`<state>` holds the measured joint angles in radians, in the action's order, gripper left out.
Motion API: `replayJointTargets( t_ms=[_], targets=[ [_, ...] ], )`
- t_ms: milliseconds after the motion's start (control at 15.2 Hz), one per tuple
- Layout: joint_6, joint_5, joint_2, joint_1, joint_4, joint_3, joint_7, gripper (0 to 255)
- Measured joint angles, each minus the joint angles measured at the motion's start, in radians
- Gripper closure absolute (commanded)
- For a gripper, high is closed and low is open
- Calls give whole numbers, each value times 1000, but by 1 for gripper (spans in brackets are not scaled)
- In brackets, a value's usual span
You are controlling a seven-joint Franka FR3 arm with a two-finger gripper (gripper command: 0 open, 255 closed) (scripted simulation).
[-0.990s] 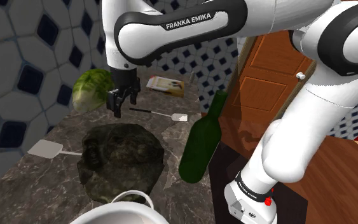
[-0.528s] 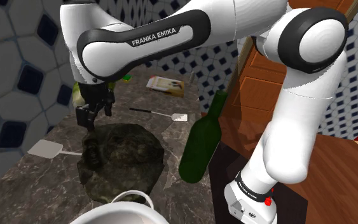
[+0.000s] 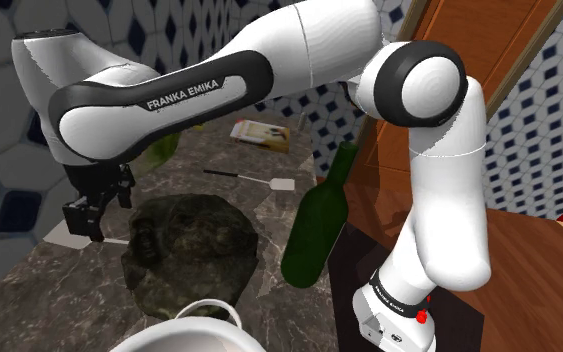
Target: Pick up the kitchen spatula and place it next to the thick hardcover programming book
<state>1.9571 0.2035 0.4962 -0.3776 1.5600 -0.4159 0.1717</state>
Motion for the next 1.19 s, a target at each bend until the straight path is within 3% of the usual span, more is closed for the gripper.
replayJointTargets(
  t_ms=[924, 990, 1188],
  targets=[
    [74, 28, 64, -21, 16, 8, 13, 0],
    [74, 28, 64, -21, 16, 8, 13, 255],
    [77, 28, 56, -19, 15, 7, 13, 255]
  ],
)
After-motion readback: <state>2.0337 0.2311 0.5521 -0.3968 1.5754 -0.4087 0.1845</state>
